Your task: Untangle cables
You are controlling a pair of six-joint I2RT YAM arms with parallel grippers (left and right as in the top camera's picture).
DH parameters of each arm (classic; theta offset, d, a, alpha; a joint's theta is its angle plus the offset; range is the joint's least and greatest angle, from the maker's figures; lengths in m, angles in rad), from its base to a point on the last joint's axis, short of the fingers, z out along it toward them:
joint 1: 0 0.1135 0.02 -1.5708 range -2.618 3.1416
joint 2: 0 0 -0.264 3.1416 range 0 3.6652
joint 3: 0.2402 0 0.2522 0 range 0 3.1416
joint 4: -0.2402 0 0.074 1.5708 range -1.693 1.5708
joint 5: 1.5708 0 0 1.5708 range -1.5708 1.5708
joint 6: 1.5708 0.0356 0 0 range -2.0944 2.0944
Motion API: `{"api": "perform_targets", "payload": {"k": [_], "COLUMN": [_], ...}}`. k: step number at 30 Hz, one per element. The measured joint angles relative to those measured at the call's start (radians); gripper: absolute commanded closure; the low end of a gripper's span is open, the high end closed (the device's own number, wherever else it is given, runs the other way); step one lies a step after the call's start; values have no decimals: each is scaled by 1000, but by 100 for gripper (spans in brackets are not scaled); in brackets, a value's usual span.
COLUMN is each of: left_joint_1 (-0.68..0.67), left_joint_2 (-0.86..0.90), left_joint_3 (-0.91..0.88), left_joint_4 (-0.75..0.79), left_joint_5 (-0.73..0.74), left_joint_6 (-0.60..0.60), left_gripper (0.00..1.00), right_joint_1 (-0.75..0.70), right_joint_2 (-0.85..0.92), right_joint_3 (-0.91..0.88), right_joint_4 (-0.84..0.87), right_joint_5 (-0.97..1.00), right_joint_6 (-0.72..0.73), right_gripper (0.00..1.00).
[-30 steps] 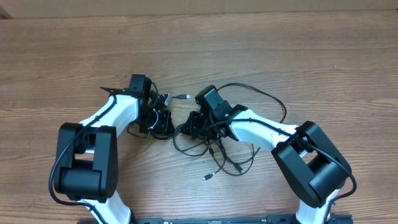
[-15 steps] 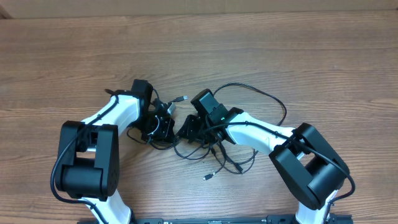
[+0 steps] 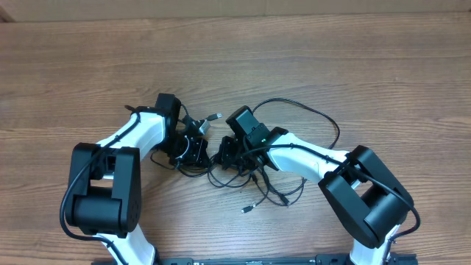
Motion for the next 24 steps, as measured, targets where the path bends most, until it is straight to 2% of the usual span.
{"api": "perform_targets", "payload": {"k": [1,2,8,14,17,21,24], "left_joint_1": [0,0,0,5,17,36,57], "left_joint_2": [0,0,0,0,0,0,0], "left_joint_3": [0,0,0,0,0,0,0], "left_joint_4": [3,5,11,16,21,21,25], "left_joint_5": [1,1,3,-19,-7,40,88], "left_joint_6": [0,0,2,-42,-68,-83,-87], "left_gripper": [96,95,75,69,69,76,78], "right_joint_1": [0,0,0,0,0,0,0], "right_joint_2": [0,0,0,0,0,0,0], "right_joint_3": [0,0,0,0,0,0,0], "right_joint_4": [1,0,-2,-3,-3,-3,-3], "right_joint_5": [0,1,0,1,0,1,1], "right_joint_6": [1,1,3,2,3,2,2], "right_gripper": [94,96,96,96,96,96,96]}}
